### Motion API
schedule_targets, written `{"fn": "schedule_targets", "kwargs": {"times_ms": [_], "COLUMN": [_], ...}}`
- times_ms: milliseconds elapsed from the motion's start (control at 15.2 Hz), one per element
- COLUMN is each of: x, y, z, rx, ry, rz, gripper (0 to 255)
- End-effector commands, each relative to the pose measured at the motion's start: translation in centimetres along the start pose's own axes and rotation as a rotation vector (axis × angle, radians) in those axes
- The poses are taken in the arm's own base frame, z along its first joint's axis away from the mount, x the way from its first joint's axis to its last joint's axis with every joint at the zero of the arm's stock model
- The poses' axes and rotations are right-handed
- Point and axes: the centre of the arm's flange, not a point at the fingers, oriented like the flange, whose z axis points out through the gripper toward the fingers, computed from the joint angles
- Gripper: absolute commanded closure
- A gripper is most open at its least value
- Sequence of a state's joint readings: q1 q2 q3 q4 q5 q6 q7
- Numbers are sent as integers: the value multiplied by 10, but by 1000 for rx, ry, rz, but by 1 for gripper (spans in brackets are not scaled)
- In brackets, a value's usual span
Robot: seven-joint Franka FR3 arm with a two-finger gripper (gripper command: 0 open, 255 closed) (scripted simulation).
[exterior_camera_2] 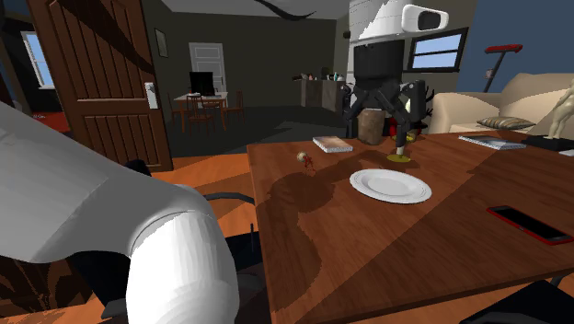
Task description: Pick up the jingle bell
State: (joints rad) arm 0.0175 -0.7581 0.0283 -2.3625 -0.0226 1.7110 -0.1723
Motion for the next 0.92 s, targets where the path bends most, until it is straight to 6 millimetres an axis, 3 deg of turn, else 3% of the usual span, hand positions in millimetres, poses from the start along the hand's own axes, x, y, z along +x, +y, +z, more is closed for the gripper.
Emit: {"fn": "schedule_targets", "kwargs": {"times_ms": [0, 858], "x": [0, 67], "y": [0, -155], "z": [0, 46], "rx": [0, -10], "ry": [0, -35], "rz": [0, 68], "gripper": [0, 0]}}
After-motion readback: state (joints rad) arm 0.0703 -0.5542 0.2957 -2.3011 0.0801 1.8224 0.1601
